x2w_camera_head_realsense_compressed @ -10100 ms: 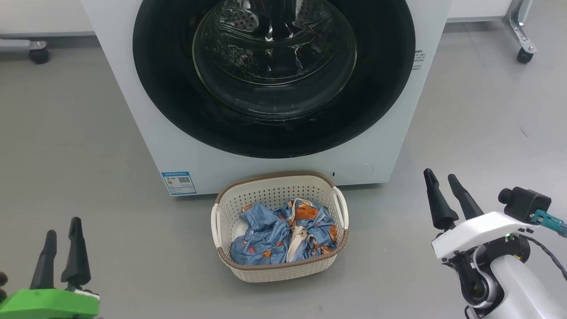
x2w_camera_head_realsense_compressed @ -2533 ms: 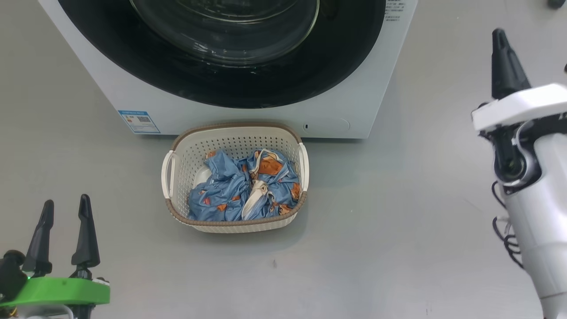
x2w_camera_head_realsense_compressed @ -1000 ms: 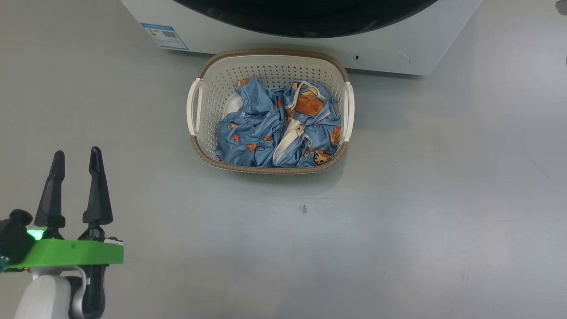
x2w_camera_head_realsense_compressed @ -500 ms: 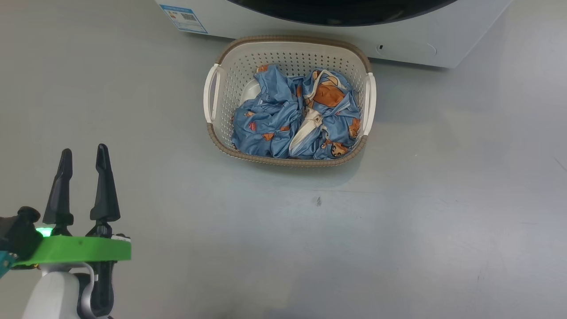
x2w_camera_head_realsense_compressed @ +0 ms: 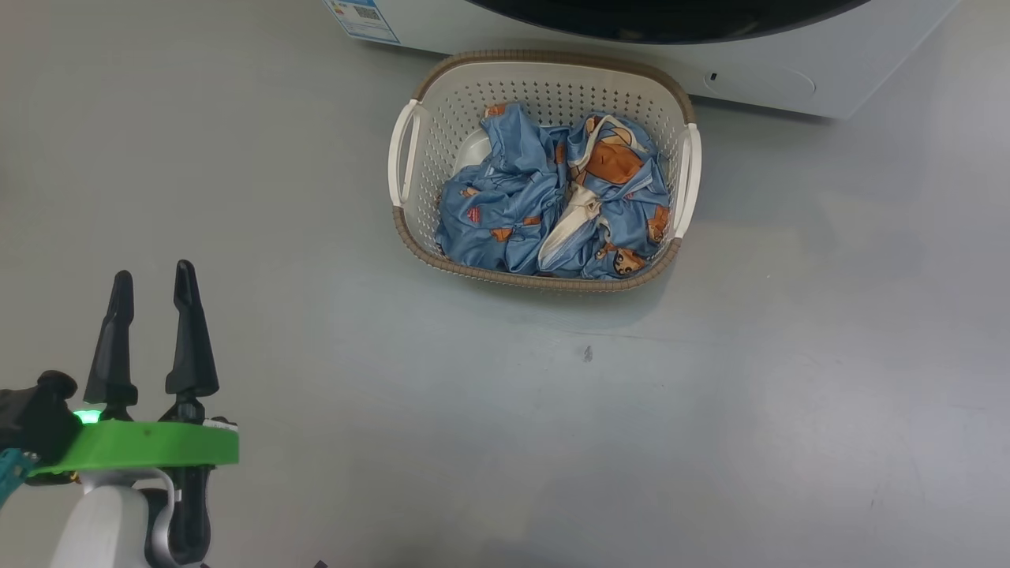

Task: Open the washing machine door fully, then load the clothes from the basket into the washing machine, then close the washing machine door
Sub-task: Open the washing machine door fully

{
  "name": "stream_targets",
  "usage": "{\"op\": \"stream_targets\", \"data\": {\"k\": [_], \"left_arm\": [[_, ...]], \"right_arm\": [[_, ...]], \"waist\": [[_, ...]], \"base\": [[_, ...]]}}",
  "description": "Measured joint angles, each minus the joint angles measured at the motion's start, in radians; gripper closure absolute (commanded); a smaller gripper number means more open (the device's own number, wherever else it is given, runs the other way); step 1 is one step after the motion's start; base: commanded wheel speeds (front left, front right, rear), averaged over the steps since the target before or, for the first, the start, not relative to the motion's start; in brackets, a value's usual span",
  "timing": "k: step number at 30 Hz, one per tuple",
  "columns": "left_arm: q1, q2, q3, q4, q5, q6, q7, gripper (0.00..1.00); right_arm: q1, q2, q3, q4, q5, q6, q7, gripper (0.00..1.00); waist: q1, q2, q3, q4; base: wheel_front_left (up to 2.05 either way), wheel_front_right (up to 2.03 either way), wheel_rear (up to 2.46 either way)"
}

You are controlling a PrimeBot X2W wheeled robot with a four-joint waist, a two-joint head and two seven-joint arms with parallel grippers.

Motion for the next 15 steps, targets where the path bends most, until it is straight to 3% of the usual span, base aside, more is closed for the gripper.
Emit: {"op": "stream_targets", "data": {"k": [15], "left_arm": [[0.001,-0.004,0.018,0.029,0.003,0.0,0.0,0.0]], "right_arm": [[0.114,0.025,0.056,0.002,0.08,-0.001,0.037,1.0]], "waist": [[0.0,0.0,-0.084,-0.015]], "base": [[0.0,0.0,0.0]]}}
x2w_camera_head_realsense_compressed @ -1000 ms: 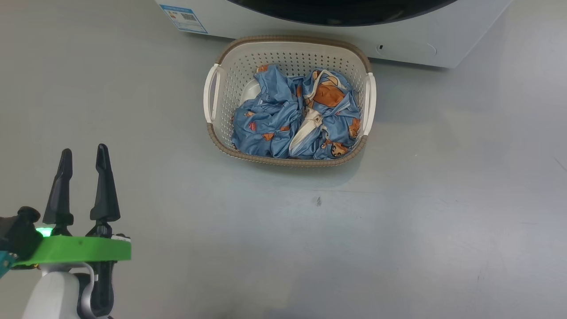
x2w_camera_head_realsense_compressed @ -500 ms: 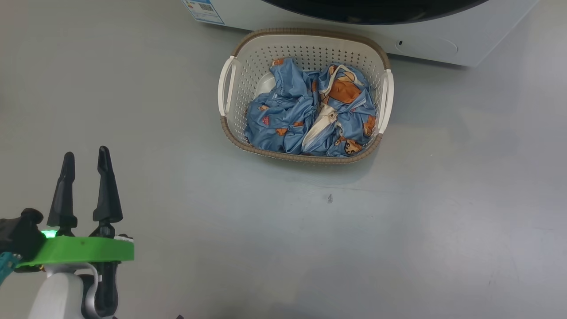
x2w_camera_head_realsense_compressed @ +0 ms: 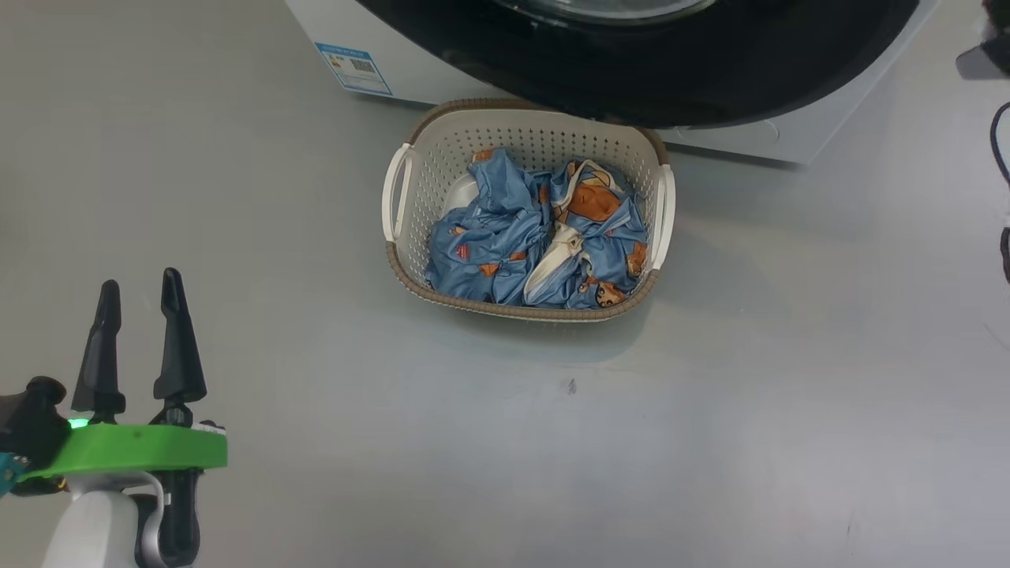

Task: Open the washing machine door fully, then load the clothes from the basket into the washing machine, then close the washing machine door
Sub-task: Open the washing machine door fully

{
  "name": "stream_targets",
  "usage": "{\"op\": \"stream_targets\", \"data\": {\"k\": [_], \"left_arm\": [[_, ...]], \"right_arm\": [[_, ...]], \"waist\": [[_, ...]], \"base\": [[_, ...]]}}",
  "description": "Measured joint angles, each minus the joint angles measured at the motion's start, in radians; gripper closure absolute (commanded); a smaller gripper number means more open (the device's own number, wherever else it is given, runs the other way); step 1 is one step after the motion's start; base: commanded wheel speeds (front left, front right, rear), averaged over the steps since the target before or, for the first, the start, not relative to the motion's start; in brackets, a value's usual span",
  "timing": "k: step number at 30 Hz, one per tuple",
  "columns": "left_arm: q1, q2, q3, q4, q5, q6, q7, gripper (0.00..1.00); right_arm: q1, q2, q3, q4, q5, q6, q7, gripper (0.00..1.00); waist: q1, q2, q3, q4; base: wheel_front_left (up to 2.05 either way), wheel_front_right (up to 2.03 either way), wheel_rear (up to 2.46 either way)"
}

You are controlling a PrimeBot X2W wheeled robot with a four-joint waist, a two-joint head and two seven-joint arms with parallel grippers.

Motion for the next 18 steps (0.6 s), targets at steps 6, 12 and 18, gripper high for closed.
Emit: {"op": "stream_targets", "data": {"k": [6,12,18], "left_arm": [[0.003,0.004,0.002,0.021,0.008,0.0,0.0,0.0],[0.034,0.021,0.002,0.034,0.018,0.0,0.0,0.0],[0.058,0.027,-0.001,0.046,0.018,0.0,0.0,0.0]], "right_arm": [[0.087,0.017,0.013,-0.022,0.056,0.0,0.018,1.0],[0.191,0.041,0.031,-0.053,0.111,0.0,0.046,1.0],[0.258,0.058,0.049,-0.087,0.152,0.0,0.078,1.0]], "waist": [[0.0,0.0,-0.052,-0.013],[0.0,0.0,-0.119,-0.025],[0.0,0.0,-0.174,-0.031]], "base": [[0.0,0.0,0.0],[0.0,0.0,0.0],[0.0,0.0,0.0]]}}
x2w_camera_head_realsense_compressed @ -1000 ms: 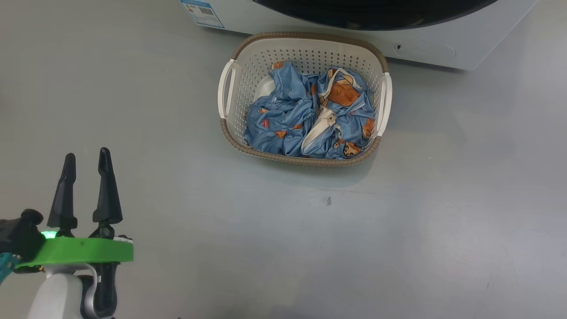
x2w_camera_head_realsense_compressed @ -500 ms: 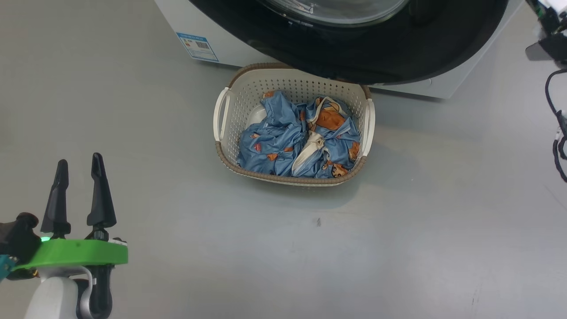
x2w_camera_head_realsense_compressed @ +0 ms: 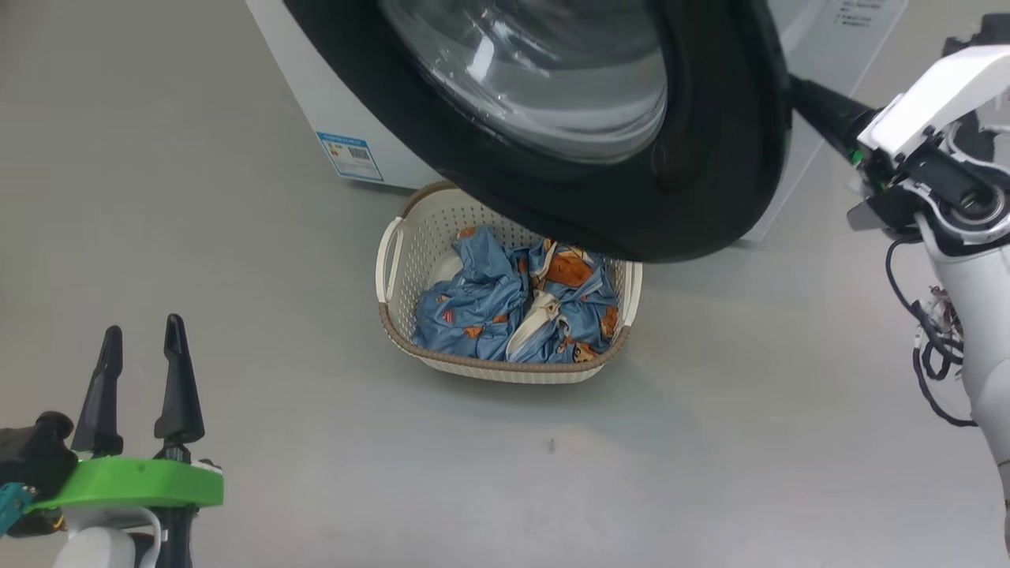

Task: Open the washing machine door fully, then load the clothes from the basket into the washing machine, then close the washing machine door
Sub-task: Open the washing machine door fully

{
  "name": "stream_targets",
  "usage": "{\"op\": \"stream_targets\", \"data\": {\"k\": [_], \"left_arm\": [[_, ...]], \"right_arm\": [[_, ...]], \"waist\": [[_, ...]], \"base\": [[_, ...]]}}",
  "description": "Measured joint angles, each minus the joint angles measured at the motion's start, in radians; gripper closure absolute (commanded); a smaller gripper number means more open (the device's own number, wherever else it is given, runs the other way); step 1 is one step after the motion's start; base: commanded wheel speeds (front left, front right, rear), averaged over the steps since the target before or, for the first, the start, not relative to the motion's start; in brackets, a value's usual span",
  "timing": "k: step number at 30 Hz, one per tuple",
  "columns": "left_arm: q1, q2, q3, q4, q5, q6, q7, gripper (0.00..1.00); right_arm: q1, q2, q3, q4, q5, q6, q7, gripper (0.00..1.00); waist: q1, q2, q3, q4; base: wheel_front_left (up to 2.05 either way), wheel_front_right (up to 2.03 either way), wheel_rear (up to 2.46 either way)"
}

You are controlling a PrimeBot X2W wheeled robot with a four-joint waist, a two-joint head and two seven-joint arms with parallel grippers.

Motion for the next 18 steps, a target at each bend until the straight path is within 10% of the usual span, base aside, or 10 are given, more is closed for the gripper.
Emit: {"op": "stream_targets", "data": {"k": [18], "left_arm": [[0.058,0.025,-0.012,0.014,0.006,0.0,0.0,0.0]], "right_arm": [[0.173,0.01,0.069,-0.113,0.048,0.0,0.062,1.0]], "waist": [[0.0,0.0,-0.121,0.033]], "base": [[0.0,0.0,0.0]]}}
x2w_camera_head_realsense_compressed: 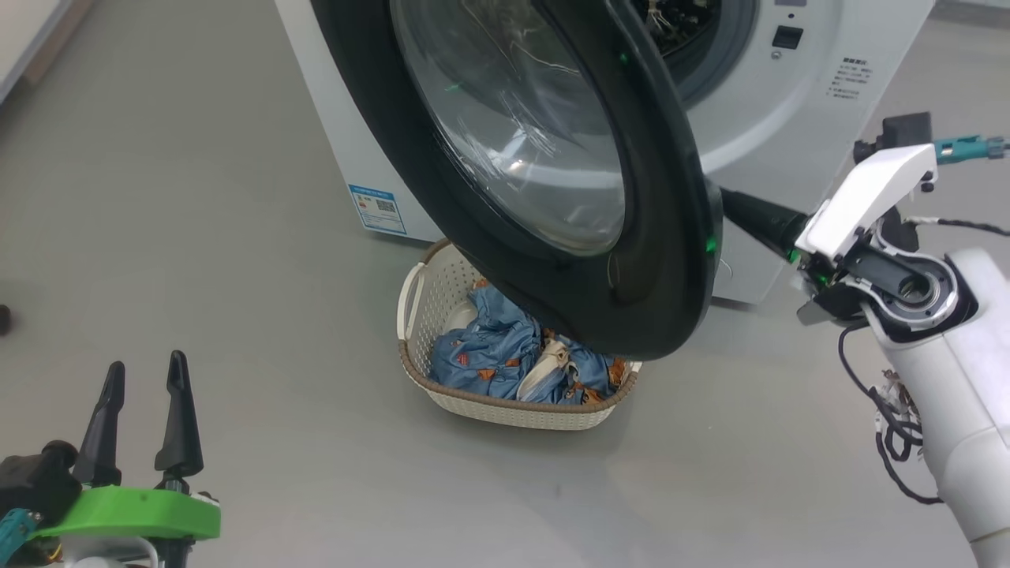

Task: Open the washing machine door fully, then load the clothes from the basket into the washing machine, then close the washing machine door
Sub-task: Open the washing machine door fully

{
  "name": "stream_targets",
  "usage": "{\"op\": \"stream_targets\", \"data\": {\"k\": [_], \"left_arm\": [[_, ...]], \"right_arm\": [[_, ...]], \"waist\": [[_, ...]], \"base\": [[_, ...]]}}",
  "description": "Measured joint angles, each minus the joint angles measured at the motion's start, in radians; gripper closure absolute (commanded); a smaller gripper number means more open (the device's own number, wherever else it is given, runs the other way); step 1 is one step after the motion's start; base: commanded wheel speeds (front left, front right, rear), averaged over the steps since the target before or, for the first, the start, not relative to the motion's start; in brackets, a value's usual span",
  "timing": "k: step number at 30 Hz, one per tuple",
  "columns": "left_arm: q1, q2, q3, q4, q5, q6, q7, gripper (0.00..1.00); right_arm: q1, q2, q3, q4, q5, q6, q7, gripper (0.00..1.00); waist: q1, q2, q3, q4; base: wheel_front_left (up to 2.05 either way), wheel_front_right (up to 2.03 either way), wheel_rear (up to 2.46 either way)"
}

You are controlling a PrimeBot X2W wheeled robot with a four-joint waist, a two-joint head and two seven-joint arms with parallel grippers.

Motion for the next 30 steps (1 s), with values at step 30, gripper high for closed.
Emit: {"op": "stream_targets", "data": {"k": [30], "left_arm": [[0.037,0.018,-0.032,0.025,0.001,0.0,0.0,0.0]], "right_arm": [[0.207,0.031,0.058,-0.157,0.053,0.0,0.021,1.0]], "waist": [[0.0,0.0,-0.088,0.191]], "base": [[0.0,0.0,0.0]]}}
